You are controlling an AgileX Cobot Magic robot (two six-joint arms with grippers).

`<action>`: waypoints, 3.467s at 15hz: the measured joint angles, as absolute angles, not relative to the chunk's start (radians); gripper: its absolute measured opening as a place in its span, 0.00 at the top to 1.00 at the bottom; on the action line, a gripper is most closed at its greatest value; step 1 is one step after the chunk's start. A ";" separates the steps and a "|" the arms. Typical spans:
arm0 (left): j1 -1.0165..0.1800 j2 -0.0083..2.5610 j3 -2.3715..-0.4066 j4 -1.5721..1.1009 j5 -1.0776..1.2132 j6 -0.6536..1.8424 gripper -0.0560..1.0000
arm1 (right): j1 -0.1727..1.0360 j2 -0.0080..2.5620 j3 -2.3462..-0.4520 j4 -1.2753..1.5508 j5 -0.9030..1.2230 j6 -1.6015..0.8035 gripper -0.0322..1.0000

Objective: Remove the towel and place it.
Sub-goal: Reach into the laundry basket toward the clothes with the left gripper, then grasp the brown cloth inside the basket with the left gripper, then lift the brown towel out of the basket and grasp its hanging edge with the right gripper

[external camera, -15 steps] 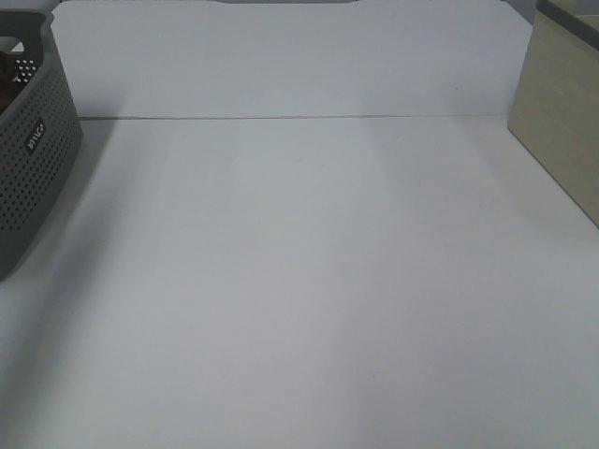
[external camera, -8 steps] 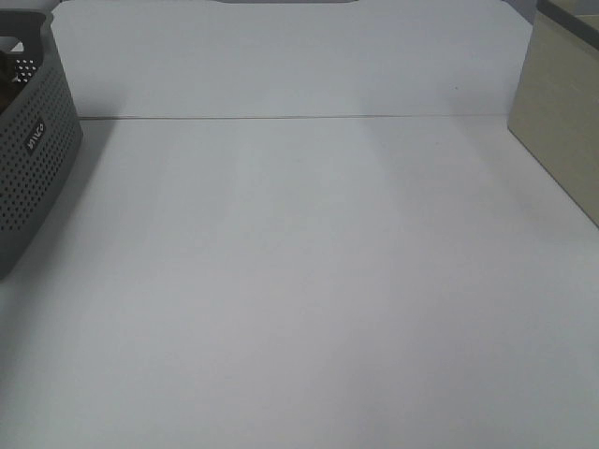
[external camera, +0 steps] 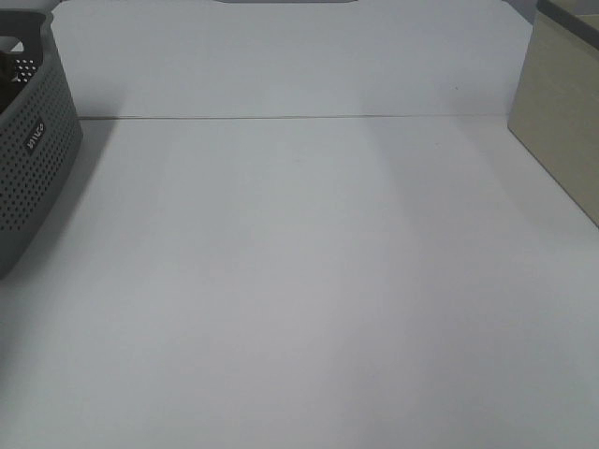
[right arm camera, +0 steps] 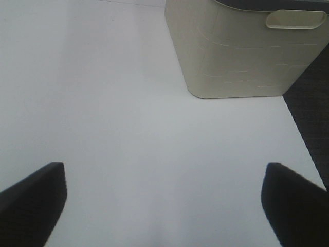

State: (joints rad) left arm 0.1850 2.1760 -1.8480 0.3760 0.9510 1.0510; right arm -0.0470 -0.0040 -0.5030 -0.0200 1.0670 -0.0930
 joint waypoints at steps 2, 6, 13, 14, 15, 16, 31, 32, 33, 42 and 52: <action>0.185 2.189 -1.850 0.353 0.949 1.070 0.08 | -0.047 -0.004 -0.503 -0.020 1.067 -0.093 0.02; 0.185 2.192 -1.855 0.351 0.945 1.046 0.47 | -0.047 -0.004 -0.503 -0.020 1.067 -0.093 0.02; 0.185 2.192 -1.855 0.356 0.922 0.992 0.68 | -0.047 -0.004 -0.503 -0.020 1.067 -0.093 0.02; 0.185 2.192 -1.855 0.356 0.913 0.992 0.72 | -0.047 -0.004 -0.503 -0.020 1.067 -0.093 0.02; 0.185 2.192 -1.855 0.358 0.910 0.992 0.80 | -0.047 -0.004 -0.503 -0.020 1.067 -0.093 0.02; 0.185 2.192 -1.855 0.361 0.910 0.992 0.91 | -0.047 -0.004 -0.503 -0.020 1.067 -0.093 0.02; -0.058 1.644 -1.857 0.415 1.108 0.799 0.95 | -0.047 -0.003 -0.518 0.064 1.047 -0.165 0.02; -0.092 1.604 -1.857 0.430 1.108 0.784 0.95 | -0.047 0.009 -0.527 0.108 1.035 -0.215 0.02; -0.140 1.568 -1.857 0.447 1.108 0.779 0.95 | -0.047 0.033 -0.534 0.154 1.011 -0.271 0.02; -0.662 1.495 -1.989 0.708 1.043 0.755 0.95 | -0.047 0.504 -0.536 0.994 0.750 -1.118 0.02; -0.950 1.557 -1.990 0.697 0.942 1.019 0.95 | -0.047 0.987 -0.536 1.555 0.906 -1.849 0.04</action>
State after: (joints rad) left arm -0.9500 1.5570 -1.9900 0.6970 0.9420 1.0190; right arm -0.0470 0.9870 -0.5360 1.5550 0.9060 -1.8490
